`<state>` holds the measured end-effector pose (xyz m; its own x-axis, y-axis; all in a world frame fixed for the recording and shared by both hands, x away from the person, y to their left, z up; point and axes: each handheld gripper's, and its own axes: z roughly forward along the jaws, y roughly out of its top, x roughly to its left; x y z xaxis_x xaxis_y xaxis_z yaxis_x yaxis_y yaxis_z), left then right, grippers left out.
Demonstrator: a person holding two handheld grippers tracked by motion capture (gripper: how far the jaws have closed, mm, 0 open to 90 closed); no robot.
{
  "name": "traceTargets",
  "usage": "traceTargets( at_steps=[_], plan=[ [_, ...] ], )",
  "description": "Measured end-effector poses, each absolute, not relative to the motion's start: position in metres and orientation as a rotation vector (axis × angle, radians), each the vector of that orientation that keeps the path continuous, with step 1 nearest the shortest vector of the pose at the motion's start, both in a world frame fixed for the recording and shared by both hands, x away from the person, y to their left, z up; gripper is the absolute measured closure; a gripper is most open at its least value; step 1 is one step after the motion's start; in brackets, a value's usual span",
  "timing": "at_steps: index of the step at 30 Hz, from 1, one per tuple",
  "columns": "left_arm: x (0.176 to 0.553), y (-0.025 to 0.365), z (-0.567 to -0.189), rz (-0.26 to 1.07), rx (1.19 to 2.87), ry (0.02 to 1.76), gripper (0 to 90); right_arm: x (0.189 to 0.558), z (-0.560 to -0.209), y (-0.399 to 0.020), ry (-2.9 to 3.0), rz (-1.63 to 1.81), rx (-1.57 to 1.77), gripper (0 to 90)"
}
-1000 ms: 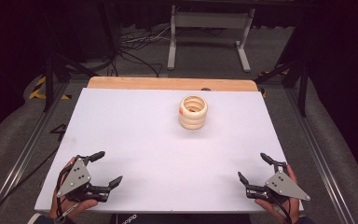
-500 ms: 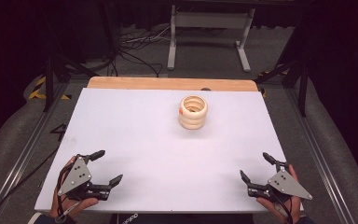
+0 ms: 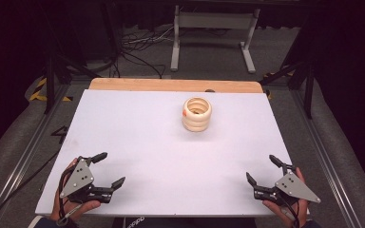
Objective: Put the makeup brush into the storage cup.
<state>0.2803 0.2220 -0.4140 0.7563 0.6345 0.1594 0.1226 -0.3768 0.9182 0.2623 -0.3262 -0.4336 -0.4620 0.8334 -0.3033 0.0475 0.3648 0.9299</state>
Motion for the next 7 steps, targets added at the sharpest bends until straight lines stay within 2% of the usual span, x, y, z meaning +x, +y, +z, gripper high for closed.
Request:
traceTargets(
  at_steps=[7],
  plan=[
    [0.282,0.2198,-0.4135,0.608,1.909,0.573,8.7,0.2606,-0.4314,-0.334,1.76,1.197,0.814,7.9]
  ],
)
